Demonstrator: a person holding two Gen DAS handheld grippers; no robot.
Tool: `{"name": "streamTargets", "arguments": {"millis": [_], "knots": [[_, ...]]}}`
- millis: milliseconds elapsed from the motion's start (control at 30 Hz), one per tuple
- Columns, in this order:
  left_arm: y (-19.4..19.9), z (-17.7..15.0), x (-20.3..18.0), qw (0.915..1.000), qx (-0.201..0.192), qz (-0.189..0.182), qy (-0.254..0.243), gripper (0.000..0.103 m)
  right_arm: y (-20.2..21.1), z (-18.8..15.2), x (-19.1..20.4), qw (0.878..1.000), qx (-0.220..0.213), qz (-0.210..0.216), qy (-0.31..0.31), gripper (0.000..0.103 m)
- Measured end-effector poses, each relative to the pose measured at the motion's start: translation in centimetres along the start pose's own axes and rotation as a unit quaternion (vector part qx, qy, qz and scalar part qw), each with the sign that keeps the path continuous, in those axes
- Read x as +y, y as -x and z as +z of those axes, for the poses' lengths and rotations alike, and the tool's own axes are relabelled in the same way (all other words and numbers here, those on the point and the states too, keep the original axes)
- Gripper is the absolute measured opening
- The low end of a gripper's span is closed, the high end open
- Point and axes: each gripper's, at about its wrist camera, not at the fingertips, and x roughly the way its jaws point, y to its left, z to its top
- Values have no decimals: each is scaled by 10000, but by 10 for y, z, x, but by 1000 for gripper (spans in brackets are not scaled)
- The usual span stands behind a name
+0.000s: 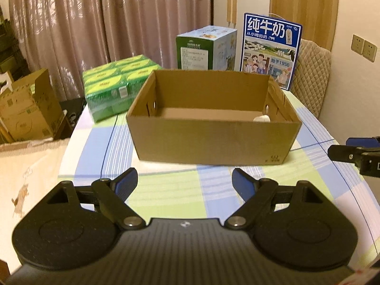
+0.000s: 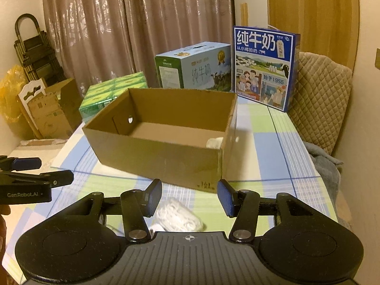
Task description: Organize rigid objects
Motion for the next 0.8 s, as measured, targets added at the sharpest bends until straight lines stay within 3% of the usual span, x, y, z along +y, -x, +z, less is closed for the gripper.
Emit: {"name": "streamTargets", "arguments": {"millis": [800], "knots": [[22,-83,5,9993,177,34,314,84,-8,-64,-11,9984,539,-125,-121,50]]}}
